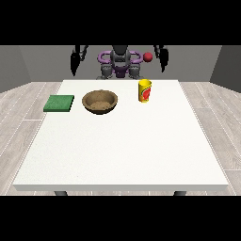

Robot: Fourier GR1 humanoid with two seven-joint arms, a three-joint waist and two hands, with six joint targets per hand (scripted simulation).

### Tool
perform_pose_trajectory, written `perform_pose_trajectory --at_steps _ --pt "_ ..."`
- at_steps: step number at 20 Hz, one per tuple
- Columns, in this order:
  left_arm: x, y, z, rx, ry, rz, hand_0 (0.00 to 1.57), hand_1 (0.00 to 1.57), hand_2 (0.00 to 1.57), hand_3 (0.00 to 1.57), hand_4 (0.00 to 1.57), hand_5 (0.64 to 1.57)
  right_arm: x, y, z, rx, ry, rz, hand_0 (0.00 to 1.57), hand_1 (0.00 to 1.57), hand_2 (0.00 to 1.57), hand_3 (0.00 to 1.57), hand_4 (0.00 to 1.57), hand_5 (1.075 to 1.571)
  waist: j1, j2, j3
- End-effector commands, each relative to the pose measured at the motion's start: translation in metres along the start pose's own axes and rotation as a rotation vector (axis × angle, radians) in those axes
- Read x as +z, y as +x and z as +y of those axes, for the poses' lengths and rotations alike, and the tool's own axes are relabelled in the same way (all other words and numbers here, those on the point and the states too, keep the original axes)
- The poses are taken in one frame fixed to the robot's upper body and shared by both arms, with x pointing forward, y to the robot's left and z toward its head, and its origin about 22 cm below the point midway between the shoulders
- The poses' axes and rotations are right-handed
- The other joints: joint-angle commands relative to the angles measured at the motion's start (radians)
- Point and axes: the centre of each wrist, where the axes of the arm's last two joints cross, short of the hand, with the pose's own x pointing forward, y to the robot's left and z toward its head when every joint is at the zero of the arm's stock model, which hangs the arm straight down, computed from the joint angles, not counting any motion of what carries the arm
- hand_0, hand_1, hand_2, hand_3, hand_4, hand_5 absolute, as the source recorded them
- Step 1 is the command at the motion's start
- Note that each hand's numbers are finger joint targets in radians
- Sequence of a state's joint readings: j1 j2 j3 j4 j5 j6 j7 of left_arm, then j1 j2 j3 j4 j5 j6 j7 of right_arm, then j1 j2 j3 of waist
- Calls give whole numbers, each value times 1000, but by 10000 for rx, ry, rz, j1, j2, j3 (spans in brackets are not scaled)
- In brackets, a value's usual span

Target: Pick the cup and pour the ball into the bowl, then pick the bowl and place it on the pad

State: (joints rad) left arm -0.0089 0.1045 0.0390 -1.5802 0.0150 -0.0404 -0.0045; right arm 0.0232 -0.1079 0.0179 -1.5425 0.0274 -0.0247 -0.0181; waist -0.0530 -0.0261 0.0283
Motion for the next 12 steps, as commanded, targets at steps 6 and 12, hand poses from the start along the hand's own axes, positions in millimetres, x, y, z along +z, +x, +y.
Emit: perform_pose_trajectory --at_steps 6,12 --pt "-1 30 15 -357 182 2 0 0 0 0 664 1566 -4 32 -11 196 99 -212 0 0 0 0 875 1533 210 -2695 -223" --pt "33 45 -31 2087 1 2993 0 0 0 0 637 1564 20 51 -4 -1873 -585 2692 0 0 0 0 861 1532 478 -4676 -281"
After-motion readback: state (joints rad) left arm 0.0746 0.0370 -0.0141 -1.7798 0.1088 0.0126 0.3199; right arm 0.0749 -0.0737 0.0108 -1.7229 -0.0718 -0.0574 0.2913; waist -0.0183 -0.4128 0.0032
